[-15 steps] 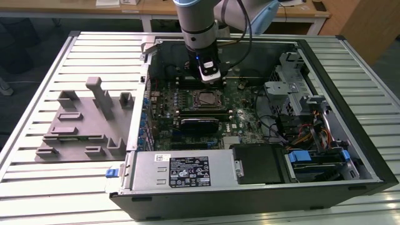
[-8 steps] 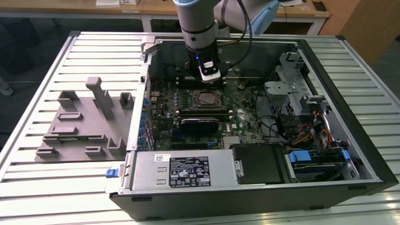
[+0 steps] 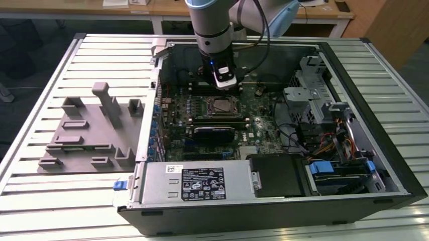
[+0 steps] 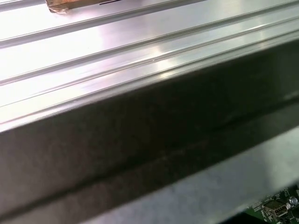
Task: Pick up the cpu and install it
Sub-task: 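Install the first cpu locking lever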
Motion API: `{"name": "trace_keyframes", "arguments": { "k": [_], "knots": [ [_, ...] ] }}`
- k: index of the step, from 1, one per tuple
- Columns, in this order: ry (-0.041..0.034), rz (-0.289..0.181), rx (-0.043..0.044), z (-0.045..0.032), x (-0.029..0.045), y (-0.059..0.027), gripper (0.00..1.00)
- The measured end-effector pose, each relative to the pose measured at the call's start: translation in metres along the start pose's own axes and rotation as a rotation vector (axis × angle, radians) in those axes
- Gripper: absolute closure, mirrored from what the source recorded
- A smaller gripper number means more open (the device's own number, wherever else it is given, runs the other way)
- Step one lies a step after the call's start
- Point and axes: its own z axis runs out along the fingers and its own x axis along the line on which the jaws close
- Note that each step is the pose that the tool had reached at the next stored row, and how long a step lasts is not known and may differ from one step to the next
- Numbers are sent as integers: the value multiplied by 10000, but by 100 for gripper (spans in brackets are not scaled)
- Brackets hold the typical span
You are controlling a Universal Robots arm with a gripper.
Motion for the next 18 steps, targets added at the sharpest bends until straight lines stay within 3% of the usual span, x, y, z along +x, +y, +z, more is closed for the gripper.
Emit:
{"name": "trace_keyframes", "arguments": {
  "k": [18],
  "knots": [
    [1,-68,11,2,-9,-25,89]
  ]
}}
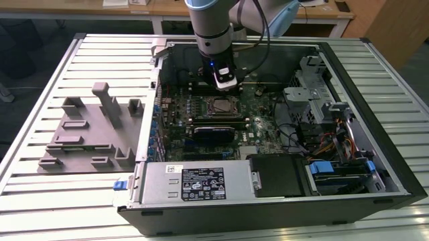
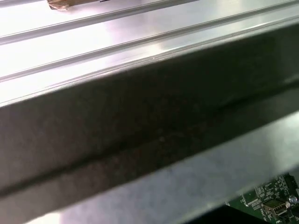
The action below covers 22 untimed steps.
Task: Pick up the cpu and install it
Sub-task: 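Install the first cpu locking lever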
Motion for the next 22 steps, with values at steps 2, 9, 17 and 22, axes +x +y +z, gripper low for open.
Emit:
{"name": "trace_keyframes", "arguments": {
  "k": [2,9,17,22],
  "knots": [
    [1,-4,0,0,-1,-3,89],
    [2,-12,-1,-1,-4,-11,89],
    [3,-21,-1,5,-4,-13,89],
    [4,-25,-6,11,-6,-14,89]
  ]
}}
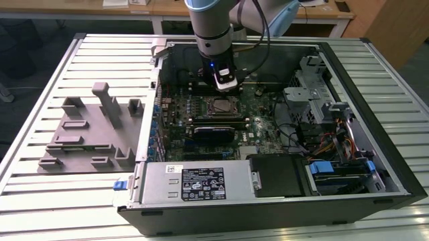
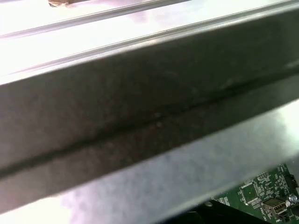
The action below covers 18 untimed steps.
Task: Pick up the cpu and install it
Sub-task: 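Install the first cpu locking lever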
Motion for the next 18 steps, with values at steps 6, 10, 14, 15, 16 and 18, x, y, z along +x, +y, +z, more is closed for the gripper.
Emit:
{"name": "trace_keyframes", "arguments": {
  "k": [6,10,14,15,16,18],
  "knots": [
    [1,-3,3,4,-22,0,89],
    [5,0,-11,11,-51,7,89],
    [26,13,-67,11,-58,8,89],
    [27,13,-69,6,-59,9,89],
    [27,13,-69,-4,-61,10,89],
    [27,12,-67,-35,-66,15,89]
  ]
}}
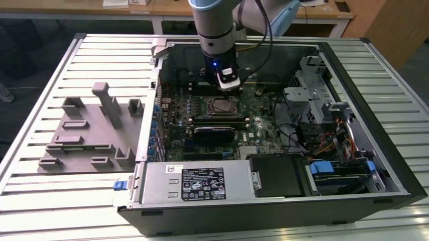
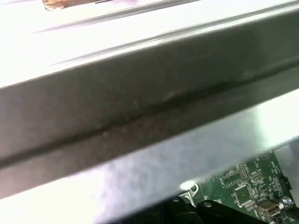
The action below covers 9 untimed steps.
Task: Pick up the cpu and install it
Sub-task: 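Install the first cpu locking lever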
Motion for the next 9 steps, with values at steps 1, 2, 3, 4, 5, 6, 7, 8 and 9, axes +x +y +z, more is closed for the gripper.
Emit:
{"name": "trace_keyframes", "arguments": {
  "k": [1,2,3,4,5,6,7,8,9],
  "knots": [
    [0,0,0,-20,-3,4,89],
    [0,0,2,-44,-7,8,89],
    [0,0,1,-67,-11,12,89],
    [0,1,0,-92,-14,16,89],
    [0,0,1,-116,-18,20,89],
    [0,1,0,-141,-22,24,89],
    [0,0,1,-165,-26,29,89],
    [0,0,1,-189,-30,33,89],
    [0,0,1,-210,-33,37,89]
  ]
}}
